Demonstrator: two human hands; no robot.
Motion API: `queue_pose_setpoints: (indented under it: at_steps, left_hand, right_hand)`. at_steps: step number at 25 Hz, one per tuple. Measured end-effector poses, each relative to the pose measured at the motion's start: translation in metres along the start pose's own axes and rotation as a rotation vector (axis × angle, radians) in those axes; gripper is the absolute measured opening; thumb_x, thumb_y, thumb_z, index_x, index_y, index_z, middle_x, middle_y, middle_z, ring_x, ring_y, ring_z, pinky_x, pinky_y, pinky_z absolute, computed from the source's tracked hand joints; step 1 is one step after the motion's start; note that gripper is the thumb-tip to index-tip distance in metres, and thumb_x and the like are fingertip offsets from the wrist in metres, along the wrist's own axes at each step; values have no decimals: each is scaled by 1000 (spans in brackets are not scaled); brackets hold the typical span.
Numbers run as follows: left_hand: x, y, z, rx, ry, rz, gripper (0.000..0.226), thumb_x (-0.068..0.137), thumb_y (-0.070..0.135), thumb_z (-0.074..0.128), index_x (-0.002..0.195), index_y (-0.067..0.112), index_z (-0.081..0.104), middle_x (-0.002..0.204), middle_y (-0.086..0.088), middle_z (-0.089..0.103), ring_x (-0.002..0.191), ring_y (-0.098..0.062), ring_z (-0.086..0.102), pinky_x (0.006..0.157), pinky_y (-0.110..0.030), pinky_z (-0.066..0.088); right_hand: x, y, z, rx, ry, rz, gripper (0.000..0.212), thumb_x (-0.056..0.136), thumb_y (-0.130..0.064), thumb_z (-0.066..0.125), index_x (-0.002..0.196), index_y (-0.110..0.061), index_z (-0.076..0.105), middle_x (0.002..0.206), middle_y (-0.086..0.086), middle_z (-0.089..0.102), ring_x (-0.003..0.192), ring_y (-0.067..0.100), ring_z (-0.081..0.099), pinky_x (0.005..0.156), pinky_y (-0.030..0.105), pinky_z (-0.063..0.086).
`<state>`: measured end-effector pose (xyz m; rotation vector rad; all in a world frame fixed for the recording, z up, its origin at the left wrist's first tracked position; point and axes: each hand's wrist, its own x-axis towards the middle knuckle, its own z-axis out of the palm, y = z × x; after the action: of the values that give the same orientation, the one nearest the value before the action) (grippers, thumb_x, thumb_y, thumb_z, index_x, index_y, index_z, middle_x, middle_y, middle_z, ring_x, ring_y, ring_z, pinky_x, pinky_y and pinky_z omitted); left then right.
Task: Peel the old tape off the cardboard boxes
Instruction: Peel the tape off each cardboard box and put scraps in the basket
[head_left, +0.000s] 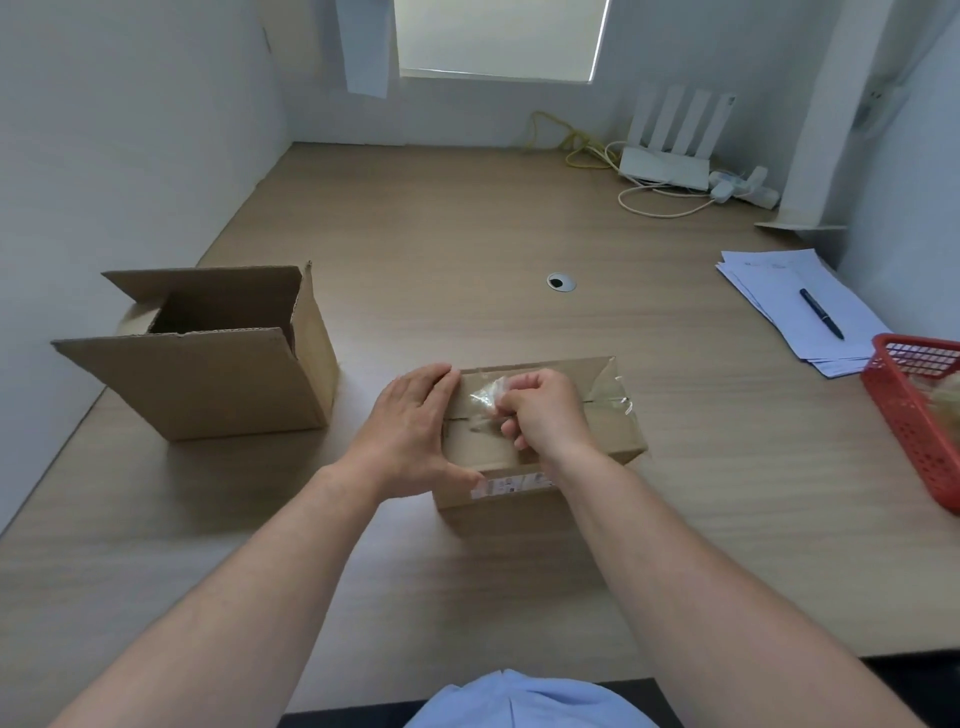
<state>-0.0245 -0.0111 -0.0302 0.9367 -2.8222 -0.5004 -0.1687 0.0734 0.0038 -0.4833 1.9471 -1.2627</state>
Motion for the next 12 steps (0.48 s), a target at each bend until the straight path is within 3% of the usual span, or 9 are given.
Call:
queue_pose_setpoints:
  at_steps: [3, 6, 8, 12]
  left_hand:
    - [3, 2, 5, -86, 35, -91, 129, 52, 76, 70, 152, 17, 14, 151, 6, 16, 138, -13, 9, 115, -28, 9]
    - [7, 4, 7, -68, 19, -107, 130, 46, 80, 59, 151, 16, 16, 150, 5, 18, 137, -15, 10, 116, -30, 12]
    - [8, 5, 8, -69, 10, -108, 129, 50, 79, 63, 152, 15, 16, 151, 4, 18, 138, -15, 10, 116, -32, 12]
    - [8, 3, 9, -50, 11, -105, 125, 57, 75, 69, 152, 15, 14, 152, 5, 15, 138, -13, 8, 116, -32, 12]
  right_hand:
    - [10, 4, -17, 29, 157, -40, 16, 81, -1, 56, 77, -16, 55, 70, 5, 66, 47, 11, 55, 40, 26, 42]
    - [16, 6, -19, -280, 176, -143, 16, 80, -4, 57, 75, -19, 60, 84, 5, 69, 74, 23, 63, 67, 38, 54]
    - [15, 8, -11, -469, 192, -227, 16, 82, -10, 56, 78, -23, 65, 95, 2, 66, 93, 22, 60, 78, 33, 49]
    - [10, 18, 9, -663, 252, -427, 15, 86, -13, 57, 88, -19, 71, 97, -5, 39, 106, 17, 45, 71, 24, 34]
